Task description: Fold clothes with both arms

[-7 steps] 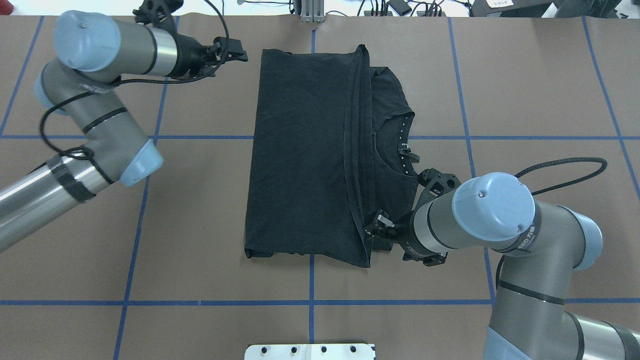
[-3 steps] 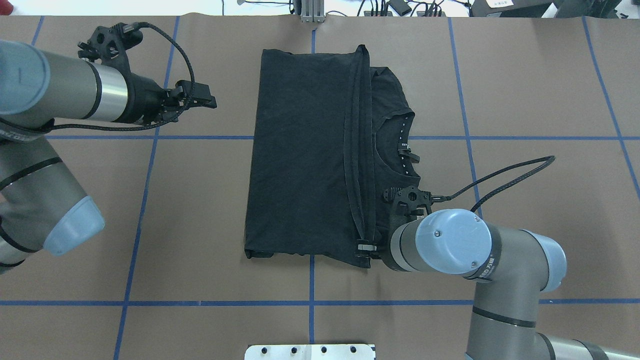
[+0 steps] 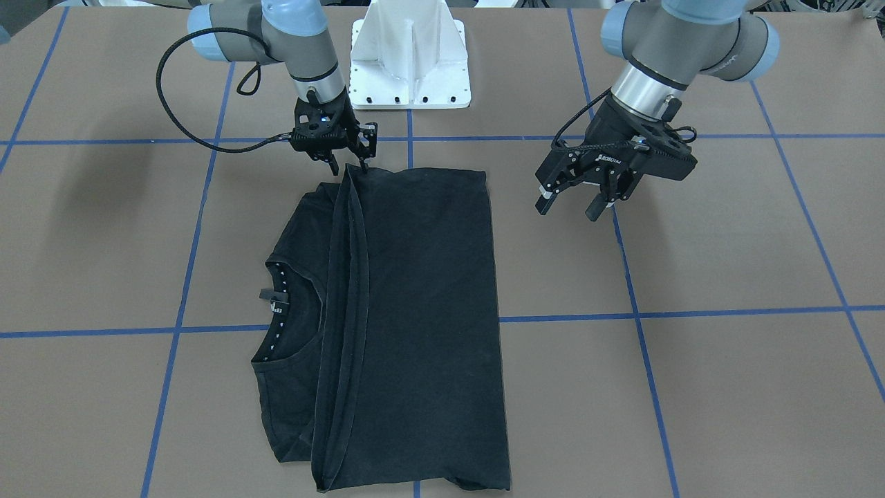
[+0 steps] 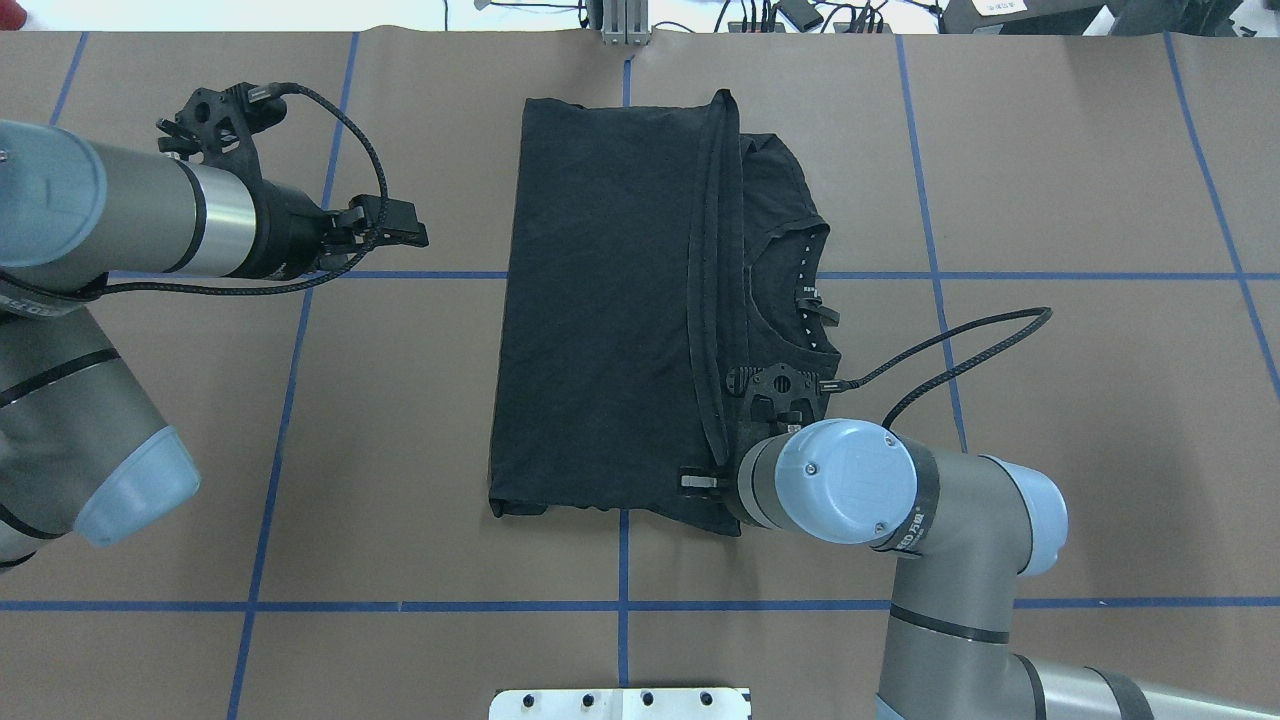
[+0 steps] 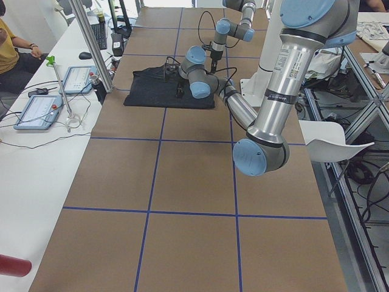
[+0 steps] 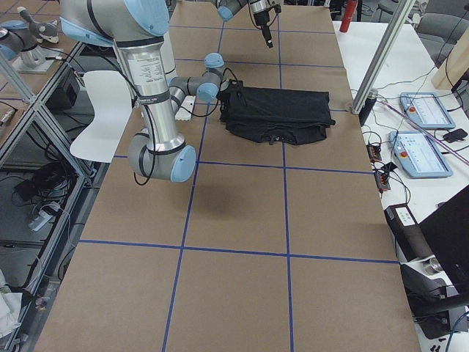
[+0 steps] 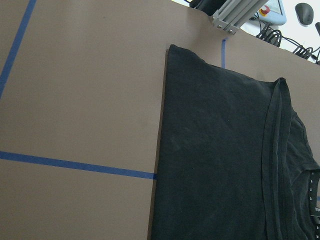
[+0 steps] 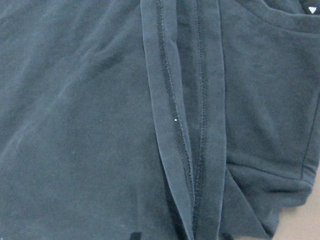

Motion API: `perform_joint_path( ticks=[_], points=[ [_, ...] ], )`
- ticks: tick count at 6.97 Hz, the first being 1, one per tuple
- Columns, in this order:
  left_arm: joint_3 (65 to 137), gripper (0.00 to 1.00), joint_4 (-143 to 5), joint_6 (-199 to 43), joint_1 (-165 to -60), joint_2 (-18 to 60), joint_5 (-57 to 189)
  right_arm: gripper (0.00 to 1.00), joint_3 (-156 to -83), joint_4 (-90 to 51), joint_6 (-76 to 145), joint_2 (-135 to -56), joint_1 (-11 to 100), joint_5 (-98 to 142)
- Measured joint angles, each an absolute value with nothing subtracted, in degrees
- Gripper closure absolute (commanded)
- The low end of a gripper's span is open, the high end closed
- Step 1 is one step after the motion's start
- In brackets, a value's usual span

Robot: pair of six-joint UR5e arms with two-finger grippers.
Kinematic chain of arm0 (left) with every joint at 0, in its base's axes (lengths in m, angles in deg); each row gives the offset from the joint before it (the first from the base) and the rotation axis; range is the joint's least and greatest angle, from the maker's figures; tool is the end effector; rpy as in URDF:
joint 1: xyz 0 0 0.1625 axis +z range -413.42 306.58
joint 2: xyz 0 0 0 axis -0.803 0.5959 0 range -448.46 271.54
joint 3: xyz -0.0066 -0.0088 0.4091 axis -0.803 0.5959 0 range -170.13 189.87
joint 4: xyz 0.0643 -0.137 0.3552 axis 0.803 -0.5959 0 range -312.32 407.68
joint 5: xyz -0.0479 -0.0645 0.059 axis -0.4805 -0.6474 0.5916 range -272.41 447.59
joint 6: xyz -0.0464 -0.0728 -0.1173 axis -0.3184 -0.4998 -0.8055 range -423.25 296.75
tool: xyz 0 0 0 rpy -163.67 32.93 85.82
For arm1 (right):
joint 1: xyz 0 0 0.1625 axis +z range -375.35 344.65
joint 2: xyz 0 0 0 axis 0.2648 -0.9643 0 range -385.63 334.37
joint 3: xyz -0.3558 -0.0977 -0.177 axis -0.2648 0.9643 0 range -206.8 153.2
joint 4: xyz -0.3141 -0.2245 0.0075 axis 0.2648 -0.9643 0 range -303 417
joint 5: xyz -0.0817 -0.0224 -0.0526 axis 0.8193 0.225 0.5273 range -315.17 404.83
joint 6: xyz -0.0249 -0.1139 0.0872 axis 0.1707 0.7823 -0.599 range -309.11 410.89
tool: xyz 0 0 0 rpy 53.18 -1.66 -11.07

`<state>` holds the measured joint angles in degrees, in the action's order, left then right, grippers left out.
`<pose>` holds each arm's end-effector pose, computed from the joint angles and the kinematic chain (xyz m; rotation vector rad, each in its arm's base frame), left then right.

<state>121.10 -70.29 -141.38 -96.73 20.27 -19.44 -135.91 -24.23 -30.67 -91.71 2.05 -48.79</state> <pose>0.3568 -0.4607 0.2773 0.3142 1.1672 -0.3046 -0.5419 -0.2999 0.3008 0.1449 -0.8945 0.1169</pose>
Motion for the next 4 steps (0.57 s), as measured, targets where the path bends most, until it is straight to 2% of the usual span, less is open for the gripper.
perform_joint_path(
  ticks=[1,3,4],
  points=[
    [121.1,0.01,-70.3,-141.4,-96.7,20.2,-19.4,0.42,-135.1,-24.1,-30.1,-91.4,2.1,-48.6],
    [121.1,0.01,-70.3,-141.4,-96.4,20.1,-18.8,0.54,-133.5,-22.2,-28.6,-91.2,2.2,-48.2],
    [121.1,0.01,-70.3,-141.5,-96.1,20.1,-18.6,0.57,-133.0,-21.3,-28.3,-91.2,2.2,-48.0]
  ],
)
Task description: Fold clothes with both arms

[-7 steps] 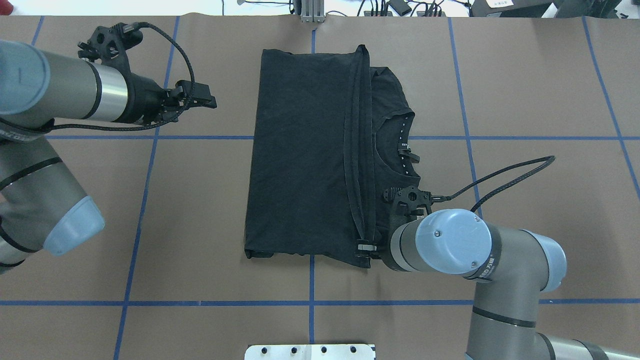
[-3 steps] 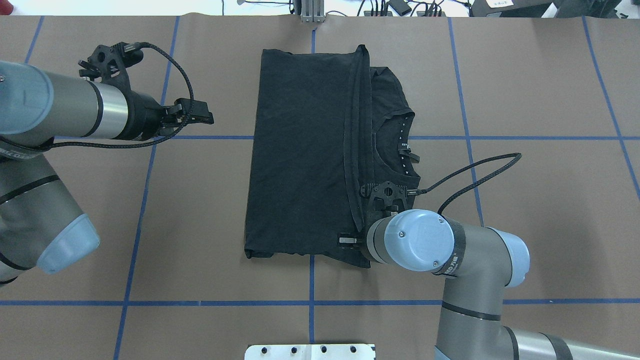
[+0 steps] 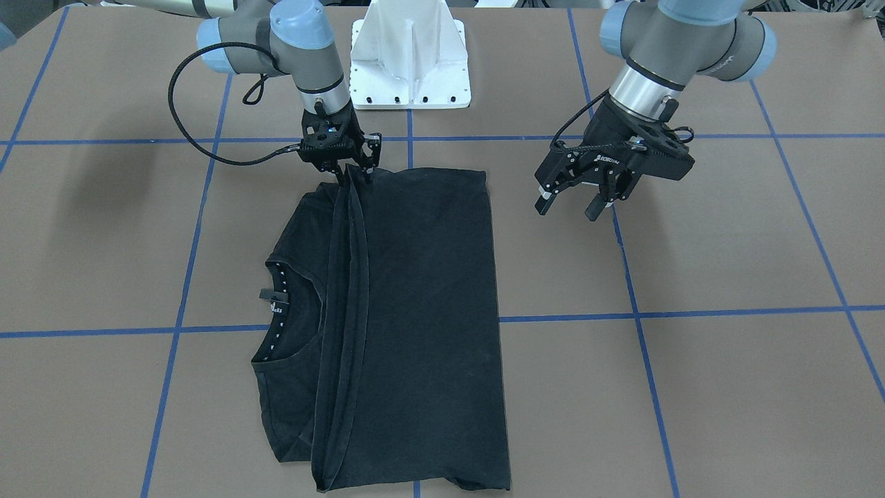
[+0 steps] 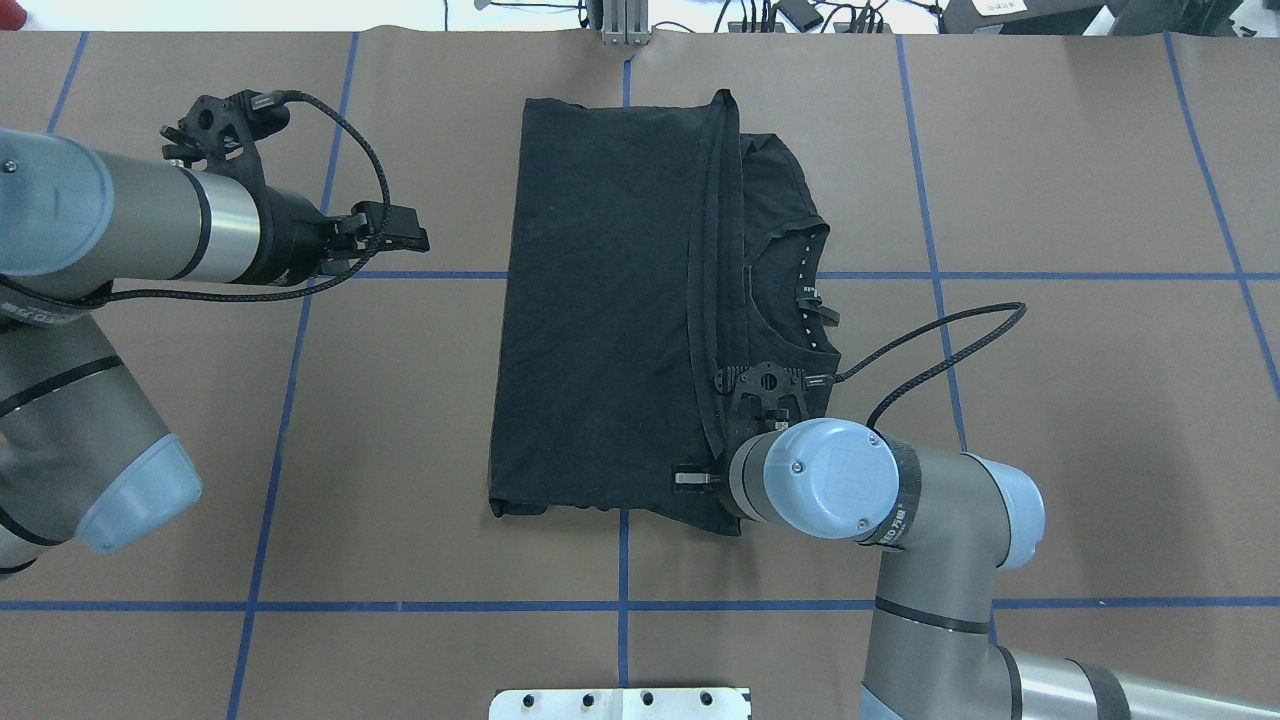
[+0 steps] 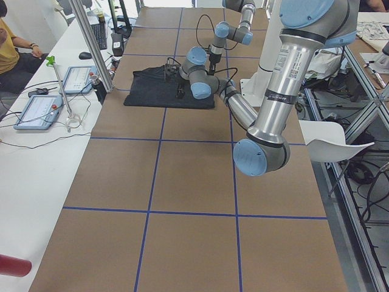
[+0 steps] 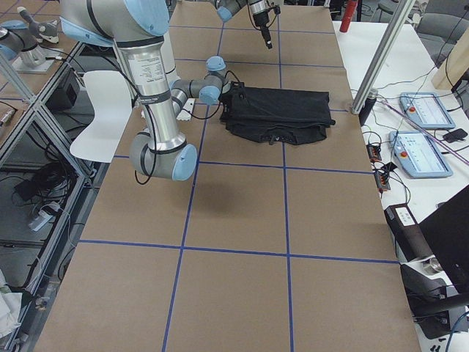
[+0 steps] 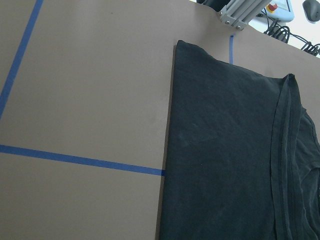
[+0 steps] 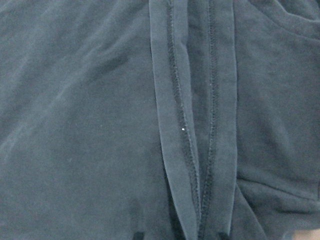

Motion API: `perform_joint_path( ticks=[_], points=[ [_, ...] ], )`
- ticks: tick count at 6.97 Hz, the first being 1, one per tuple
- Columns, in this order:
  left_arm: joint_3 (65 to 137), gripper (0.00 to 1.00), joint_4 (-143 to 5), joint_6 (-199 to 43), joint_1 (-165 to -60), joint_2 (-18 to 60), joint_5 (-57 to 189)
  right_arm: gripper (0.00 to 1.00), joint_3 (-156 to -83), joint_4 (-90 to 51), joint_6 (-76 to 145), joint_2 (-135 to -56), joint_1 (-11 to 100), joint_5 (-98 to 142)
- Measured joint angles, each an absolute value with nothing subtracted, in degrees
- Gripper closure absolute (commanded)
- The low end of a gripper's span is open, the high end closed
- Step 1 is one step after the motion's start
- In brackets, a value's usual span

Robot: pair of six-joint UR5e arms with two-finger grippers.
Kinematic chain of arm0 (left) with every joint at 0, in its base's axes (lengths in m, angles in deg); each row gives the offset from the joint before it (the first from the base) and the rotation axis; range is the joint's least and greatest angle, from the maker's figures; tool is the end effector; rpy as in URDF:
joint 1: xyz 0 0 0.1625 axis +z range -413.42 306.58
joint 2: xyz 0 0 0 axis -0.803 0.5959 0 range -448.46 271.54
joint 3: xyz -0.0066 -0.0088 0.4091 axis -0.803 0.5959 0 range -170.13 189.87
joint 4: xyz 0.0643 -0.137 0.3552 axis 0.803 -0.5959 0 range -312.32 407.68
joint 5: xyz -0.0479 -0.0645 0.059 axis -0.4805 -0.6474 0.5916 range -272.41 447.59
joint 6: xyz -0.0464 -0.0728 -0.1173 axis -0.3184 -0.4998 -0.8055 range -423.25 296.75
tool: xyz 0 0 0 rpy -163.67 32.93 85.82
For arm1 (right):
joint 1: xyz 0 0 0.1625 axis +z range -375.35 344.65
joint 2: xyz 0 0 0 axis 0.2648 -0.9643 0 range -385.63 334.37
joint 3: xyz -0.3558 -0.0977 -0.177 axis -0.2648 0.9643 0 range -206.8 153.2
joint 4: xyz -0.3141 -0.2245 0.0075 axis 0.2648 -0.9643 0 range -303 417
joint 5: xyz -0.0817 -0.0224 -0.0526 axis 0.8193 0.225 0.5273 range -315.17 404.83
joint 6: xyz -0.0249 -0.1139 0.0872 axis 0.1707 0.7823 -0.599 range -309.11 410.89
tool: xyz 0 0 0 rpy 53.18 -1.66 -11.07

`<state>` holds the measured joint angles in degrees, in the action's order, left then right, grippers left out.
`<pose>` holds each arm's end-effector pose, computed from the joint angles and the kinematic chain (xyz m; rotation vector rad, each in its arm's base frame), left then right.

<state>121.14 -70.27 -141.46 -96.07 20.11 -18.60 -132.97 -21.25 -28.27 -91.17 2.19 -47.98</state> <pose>0.3607 -0.4581 0.2788 0.3173 1.1622 -0.3053 -0.5537 -0.3073 0.3088 0.1800 -0.8975 0.0862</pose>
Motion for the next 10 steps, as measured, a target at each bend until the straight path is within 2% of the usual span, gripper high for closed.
perform_joint_path(
  ticks=[1,2,3,8,10],
  points=[
    [121.1,0.01,-70.3,-141.5,-95.9,20.1,-18.5,0.6,-132.8,-20.9,-28.1,-91.2,2.2,-47.9],
    [121.1,0.01,-70.3,-141.5,-95.9,20.2,-18.3,0.73,-132.7,-20.8,-28.1,-91.2,2.3,-47.9],
    [121.1,0.01,-70.3,-141.6,-95.9,20.1,-18.2,0.98,-132.6,-20.8,-28.1,-91.4,2.2,-47.9],
    [121.6,0.01,-70.2,-141.6,-95.9,19.7,-18.1,1.0,-133.5,-20.8,-26.7,-92.2,2.9,-48.9],
    [122.0,0.01,-70.2,-141.7,-95.9,19.6,-18.1,1.0,-140.6,-20.5,-30.2,-102.2,3.0,-47.9]
  ],
)
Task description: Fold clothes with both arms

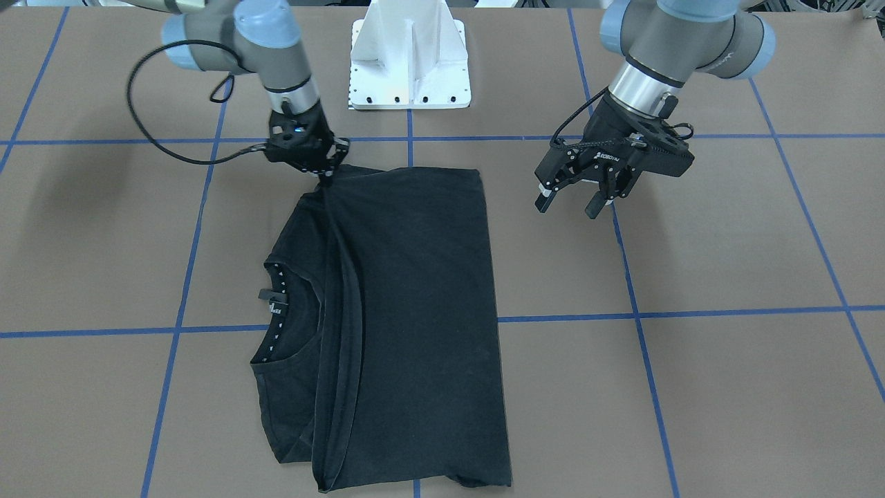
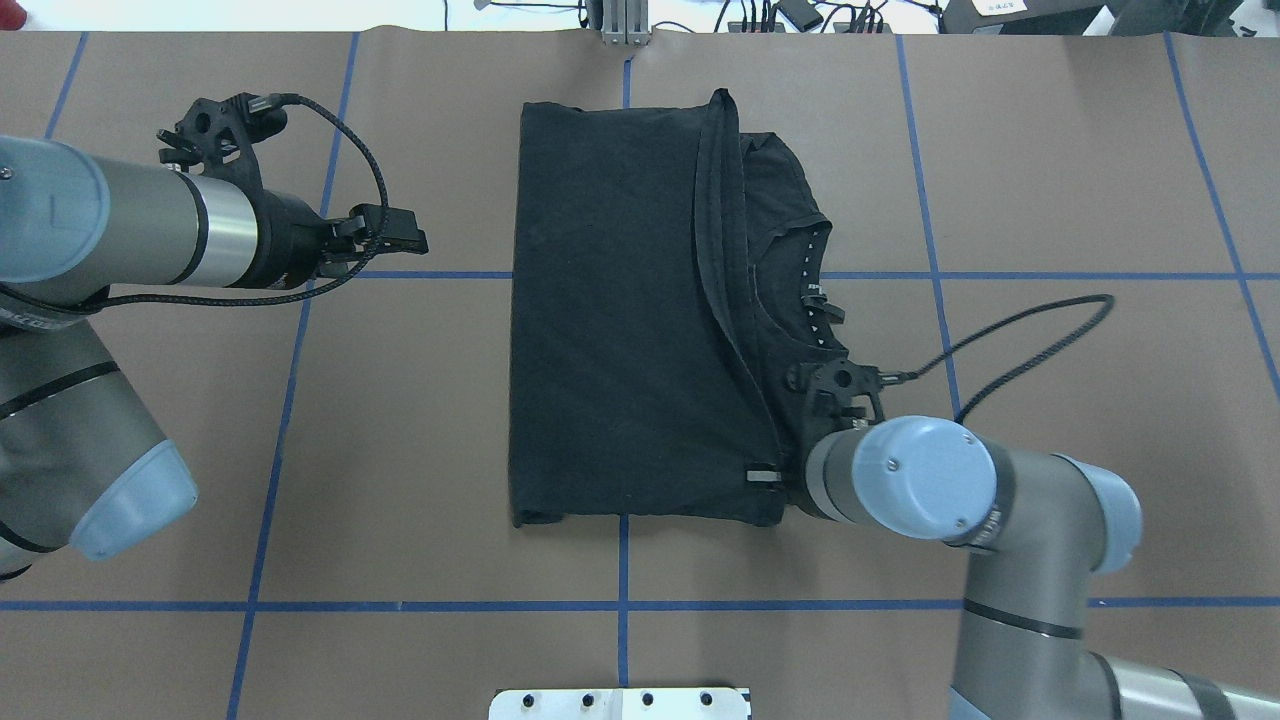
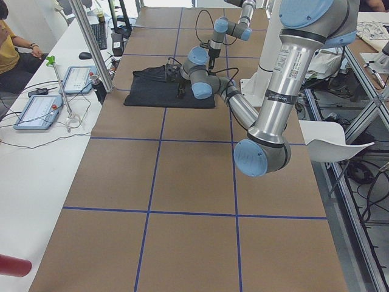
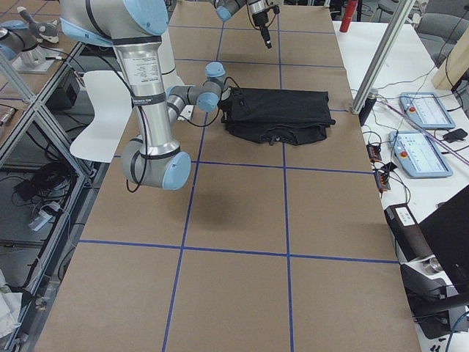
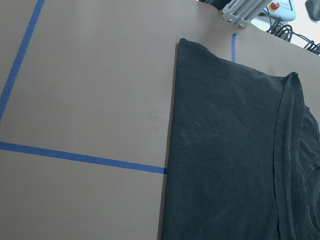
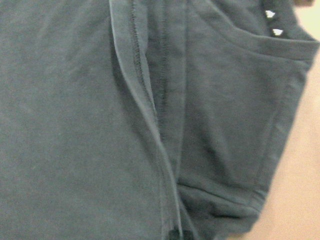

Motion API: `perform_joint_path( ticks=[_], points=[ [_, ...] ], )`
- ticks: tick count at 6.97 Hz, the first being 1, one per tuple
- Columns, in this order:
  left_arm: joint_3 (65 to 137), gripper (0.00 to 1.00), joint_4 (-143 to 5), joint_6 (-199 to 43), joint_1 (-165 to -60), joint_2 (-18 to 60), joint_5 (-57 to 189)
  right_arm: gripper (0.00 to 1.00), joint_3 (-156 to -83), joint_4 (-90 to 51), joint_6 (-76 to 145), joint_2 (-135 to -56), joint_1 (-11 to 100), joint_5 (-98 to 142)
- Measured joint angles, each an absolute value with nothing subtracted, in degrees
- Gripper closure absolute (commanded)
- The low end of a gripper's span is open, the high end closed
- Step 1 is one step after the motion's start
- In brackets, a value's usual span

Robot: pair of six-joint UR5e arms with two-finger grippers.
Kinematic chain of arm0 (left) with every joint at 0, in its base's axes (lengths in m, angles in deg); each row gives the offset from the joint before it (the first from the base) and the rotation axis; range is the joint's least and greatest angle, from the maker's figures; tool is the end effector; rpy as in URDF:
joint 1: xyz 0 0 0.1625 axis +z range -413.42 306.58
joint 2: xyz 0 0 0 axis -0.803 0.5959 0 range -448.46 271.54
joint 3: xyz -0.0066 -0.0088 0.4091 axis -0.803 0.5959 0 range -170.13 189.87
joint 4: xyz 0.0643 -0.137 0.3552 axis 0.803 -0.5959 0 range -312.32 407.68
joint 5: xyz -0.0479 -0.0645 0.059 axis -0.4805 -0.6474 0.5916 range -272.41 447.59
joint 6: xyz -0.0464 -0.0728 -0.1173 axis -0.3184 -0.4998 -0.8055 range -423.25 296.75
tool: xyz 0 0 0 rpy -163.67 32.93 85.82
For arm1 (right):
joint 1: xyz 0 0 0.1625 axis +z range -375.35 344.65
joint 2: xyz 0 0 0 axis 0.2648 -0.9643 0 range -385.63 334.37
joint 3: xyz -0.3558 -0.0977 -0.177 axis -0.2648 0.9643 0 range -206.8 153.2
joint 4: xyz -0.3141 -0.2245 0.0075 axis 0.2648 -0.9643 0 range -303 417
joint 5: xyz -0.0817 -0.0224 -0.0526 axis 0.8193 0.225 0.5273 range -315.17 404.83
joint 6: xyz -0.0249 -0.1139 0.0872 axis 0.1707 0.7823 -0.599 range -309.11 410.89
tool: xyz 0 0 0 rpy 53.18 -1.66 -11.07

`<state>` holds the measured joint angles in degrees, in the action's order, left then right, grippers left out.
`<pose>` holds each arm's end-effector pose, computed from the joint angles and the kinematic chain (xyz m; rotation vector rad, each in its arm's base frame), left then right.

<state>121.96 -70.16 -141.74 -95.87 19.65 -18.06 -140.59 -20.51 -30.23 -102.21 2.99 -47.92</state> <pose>0.3582 -0.4549 0.2776 0.3224 1.1643 -0.3111 -0.4909 -0.2958 0.3594 0.1606 -0.8541 0.1337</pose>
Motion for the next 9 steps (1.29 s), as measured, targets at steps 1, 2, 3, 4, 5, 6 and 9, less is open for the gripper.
perform_joint_path(
  ticks=[1,2,3,4,5,6,9],
  points=[
    [122.2,0.01,-70.1,-141.9,-95.9,19.7,-18.1,1.0,-143.7,-19.9,-36.3,-106.9,0.5,-45.7],
    [122.4,0.01,-70.1,-142.0,-95.9,19.6,-18.1,0.94,-144.7,-19.6,-40.5,-108.4,-1.8,-43.5],
    [122.4,0.01,-70.1,-142.0,-95.9,19.6,-18.1,0.02,-145.0,-19.5,-42.3,-108.8,-2.7,-42.6],
    [122.4,0.01,-70.1,-142.0,-95.9,19.6,-18.1,0.0,-145.0,-19.5,-43.0,-109.0,-2.9,-42.4],
    [122.5,0.01,-70.1,-142.0,-95.9,19.6,-18.1,0.0,-145.0,-19.4,-43.7,-109.3,-2.9,-42.1],
    [122.4,0.01,-70.1,-142.0,-95.9,19.6,-18.1,0.0,-145.1,-19.3,-46.0,-109.6,-2.9,-42.0],
    [122.2,0.01,-70.1,-142.0,-95.9,19.6,-18.1,0.0,-146.9,-19.1,-59.5,-109.8,-2.8,-40.7]
  ],
)
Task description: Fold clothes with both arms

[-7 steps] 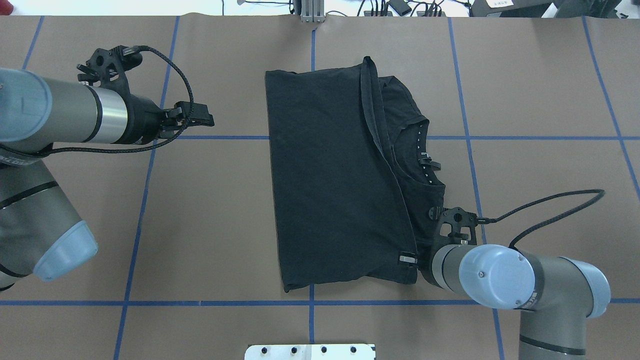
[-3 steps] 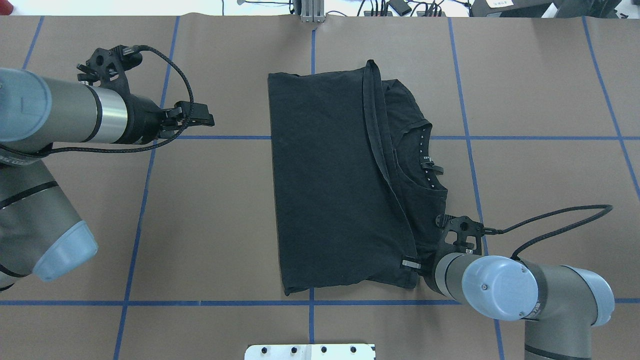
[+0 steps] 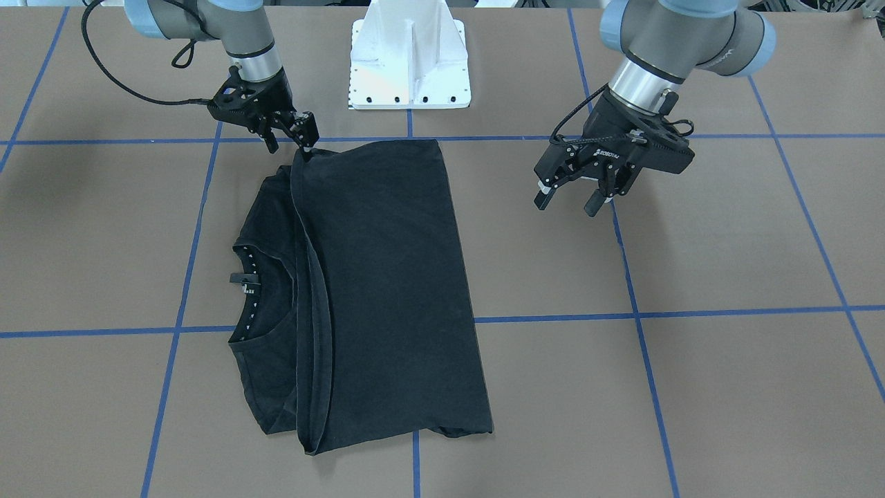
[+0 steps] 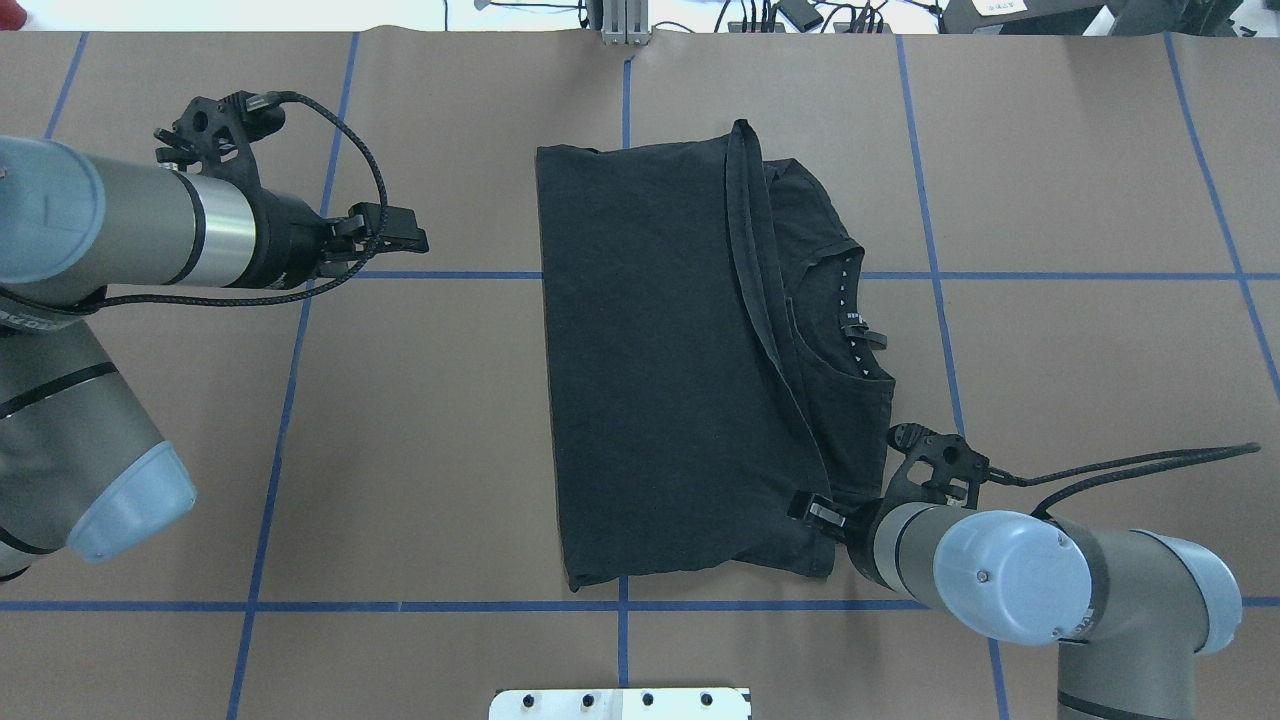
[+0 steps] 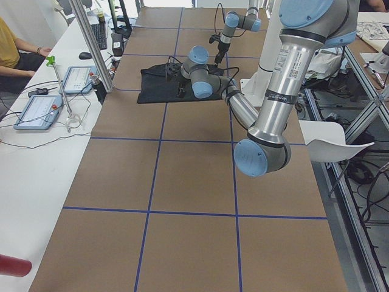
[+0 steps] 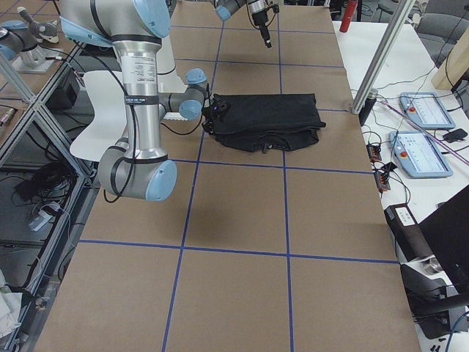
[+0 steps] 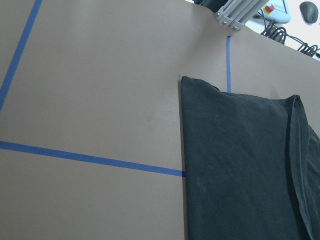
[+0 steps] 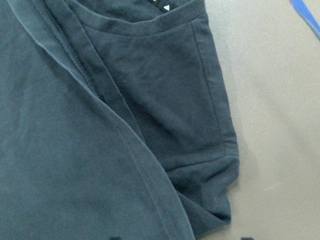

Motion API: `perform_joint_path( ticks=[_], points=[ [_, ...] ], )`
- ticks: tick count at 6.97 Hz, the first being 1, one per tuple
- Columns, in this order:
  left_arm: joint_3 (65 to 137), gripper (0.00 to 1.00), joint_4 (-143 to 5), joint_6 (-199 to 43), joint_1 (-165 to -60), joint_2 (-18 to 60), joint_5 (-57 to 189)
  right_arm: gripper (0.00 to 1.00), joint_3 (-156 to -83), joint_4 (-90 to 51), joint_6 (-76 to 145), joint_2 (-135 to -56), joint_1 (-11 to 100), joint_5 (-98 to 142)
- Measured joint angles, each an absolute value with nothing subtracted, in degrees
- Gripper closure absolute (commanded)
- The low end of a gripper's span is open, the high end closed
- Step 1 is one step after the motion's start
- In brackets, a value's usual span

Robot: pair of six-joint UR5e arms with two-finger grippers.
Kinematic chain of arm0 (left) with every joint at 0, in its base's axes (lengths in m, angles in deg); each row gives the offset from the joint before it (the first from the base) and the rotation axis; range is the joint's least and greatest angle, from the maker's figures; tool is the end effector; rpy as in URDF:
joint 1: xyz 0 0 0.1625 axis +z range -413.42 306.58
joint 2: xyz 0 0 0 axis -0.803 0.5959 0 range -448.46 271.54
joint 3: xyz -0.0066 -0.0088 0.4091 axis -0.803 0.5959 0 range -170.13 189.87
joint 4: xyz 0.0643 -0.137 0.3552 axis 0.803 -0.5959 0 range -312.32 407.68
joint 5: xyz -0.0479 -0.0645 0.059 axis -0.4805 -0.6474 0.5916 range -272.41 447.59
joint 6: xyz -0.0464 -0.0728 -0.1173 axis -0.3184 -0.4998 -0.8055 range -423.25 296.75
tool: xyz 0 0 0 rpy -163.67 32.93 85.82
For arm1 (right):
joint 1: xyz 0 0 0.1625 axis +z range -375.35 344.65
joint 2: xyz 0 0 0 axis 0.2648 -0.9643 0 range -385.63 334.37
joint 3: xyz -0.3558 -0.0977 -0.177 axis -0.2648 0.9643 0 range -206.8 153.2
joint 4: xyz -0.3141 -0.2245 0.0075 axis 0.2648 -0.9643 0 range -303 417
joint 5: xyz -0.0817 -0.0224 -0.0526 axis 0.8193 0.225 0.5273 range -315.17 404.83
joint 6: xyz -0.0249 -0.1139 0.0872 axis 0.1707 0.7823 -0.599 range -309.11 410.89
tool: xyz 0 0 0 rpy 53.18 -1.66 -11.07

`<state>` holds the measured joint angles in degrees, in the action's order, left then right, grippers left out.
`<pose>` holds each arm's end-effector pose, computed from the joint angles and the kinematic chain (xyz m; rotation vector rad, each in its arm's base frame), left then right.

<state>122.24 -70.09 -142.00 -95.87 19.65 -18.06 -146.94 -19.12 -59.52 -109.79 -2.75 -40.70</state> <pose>0.3572 -0.4540 0.2756 0.3216 1.1683 -0.3142 -0.4664 -0.2525 0.3741 0.0139 -0.8857 0.5725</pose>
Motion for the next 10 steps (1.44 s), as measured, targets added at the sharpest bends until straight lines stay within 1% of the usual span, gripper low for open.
perform_joint_path(
  ticks=[3,4,8,9,10],
  points=[
    [122.2,0.01,-70.0,-142.0,-95.8,19.6,-18.1,0.02,-144.7,-19.1,-77.7,-109.4,-3.1,-36.6],
    [122.2,0.01,-69.9,-142.0,-95.7,19.6,-18.1,0.05,-143.7,-19.1,-79.7,-109.1,-3.3,-36.4],
    [122.2,0.01,-69.9,-142.0,-95.6,19.6,-18.1,0.08,-142.3,-19.3,-80.4,-109.2,-3.8,-36.5],
    [122.2,0.01,-69.8,-142.0,-95.6,19.6,-18.1,0.11,-142.2,-19.4,-80.4,-109.2,-4.0,-36.5],
    [122.2,0.01,-69.8,-142.0,-95.6,19.6,-18.1,0.17,-142.1,-19.5,-80.4,-109.2,-4.2,-36.5]
  ],
)
